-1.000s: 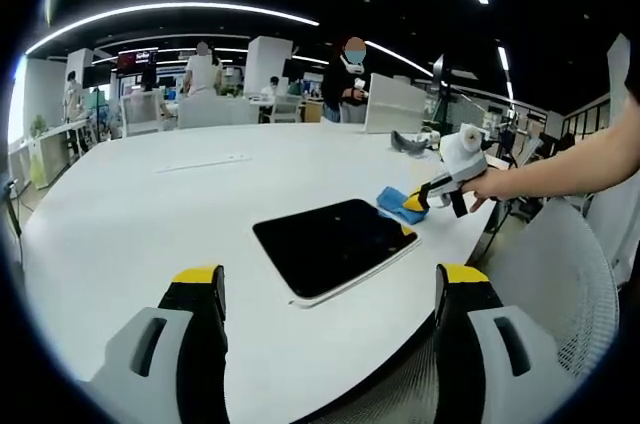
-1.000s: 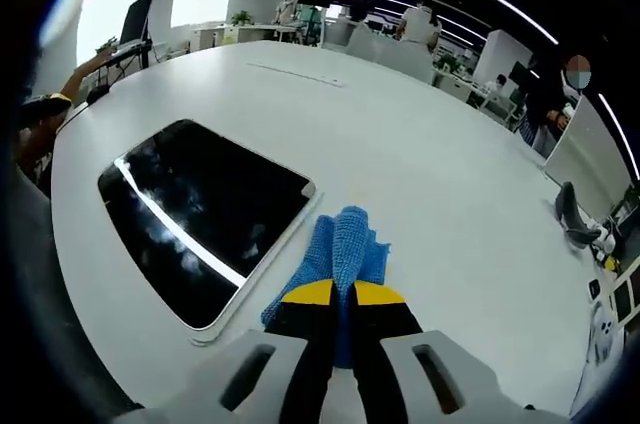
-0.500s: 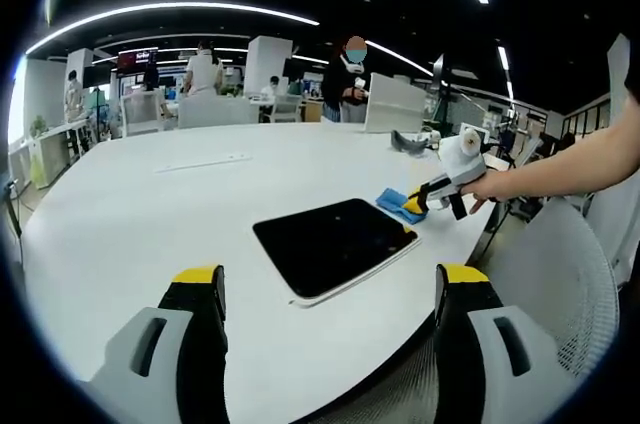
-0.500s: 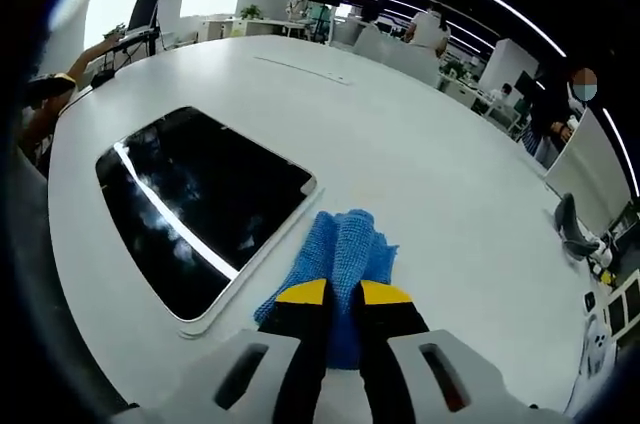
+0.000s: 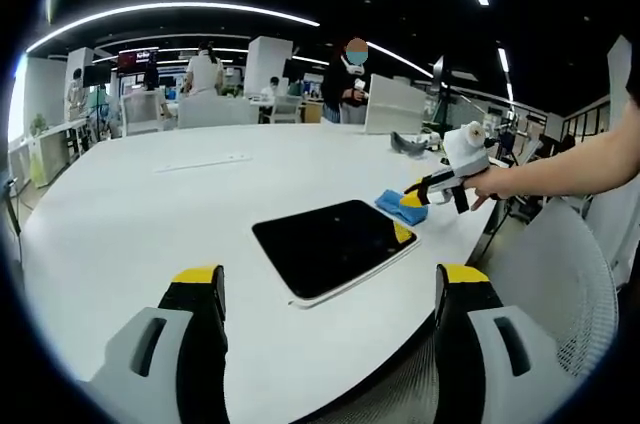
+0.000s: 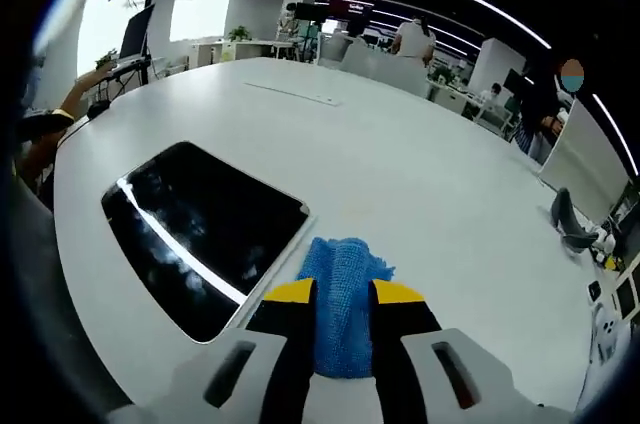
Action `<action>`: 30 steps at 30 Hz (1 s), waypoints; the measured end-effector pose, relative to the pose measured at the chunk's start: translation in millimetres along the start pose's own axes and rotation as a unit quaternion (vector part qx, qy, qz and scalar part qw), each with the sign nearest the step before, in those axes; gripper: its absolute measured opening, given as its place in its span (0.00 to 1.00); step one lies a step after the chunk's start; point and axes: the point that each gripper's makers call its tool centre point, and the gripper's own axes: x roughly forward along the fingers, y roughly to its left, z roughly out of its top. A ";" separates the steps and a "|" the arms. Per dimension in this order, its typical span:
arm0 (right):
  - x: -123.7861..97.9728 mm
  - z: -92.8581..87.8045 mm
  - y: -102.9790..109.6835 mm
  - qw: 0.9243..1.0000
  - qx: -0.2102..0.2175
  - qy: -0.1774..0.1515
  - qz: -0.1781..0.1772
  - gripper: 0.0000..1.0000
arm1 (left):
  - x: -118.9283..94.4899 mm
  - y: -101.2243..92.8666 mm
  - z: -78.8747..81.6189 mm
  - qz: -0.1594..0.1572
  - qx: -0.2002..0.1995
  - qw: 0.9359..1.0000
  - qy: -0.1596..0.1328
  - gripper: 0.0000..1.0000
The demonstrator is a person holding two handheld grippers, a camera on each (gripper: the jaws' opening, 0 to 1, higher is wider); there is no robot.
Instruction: Wipe the mirror surface with the cleaning cloth until all visible marks leave the cleaned area.
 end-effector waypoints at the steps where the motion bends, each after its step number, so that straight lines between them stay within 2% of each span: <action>1: -2.5 2.8 -0.9 1.000 -0.002 -0.003 -0.002 0.16 | 0.0 -0.1 -0.1 0.000 0.000 1.000 0.000 0.86; 4: -12.9 14.9 -1.0 1.000 0.015 -0.017 -0.001 0.16 | -0.1 -0.4 -0.4 -0.001 0.000 1.000 0.001 0.86; 8: -34.2 33.7 1.1 0.999 -0.003 -0.048 -0.001 0.16 | -1.3 1.2 1.9 0.004 0.003 1.000 -0.006 0.88; 12: -55.8 43.5 -2.0 0.997 -0.001 -0.074 -0.008 0.18 | -1.3 0.6 1.4 0.003 0.003 1.000 -0.004 0.88; 14: -64.3 44.9 -2.0 0.997 0.008 -0.078 -0.007 0.18 | -1.3 0.7 1.7 0.004 0.002 1.000 -0.005 0.88; 21: -89.8 43.0 1.9 0.996 -0.004 -0.092 -0.009 0.17 | -0.6 0.7 0.9 0.002 0.003 1.000 -0.002 0.88; 29: -112.8 28.2 23.7 0.995 0.012 -0.102 -0.001 0.17 | -0.2 0.4 0.4 0.002 0.006 1.000 -0.001 0.88; 30: -109.7 27.6 21.0 0.995 0.015 -0.103 -0.002 0.17 | -0.4 0.3 0.4 0.002 0.005 1.000 -0.002 0.88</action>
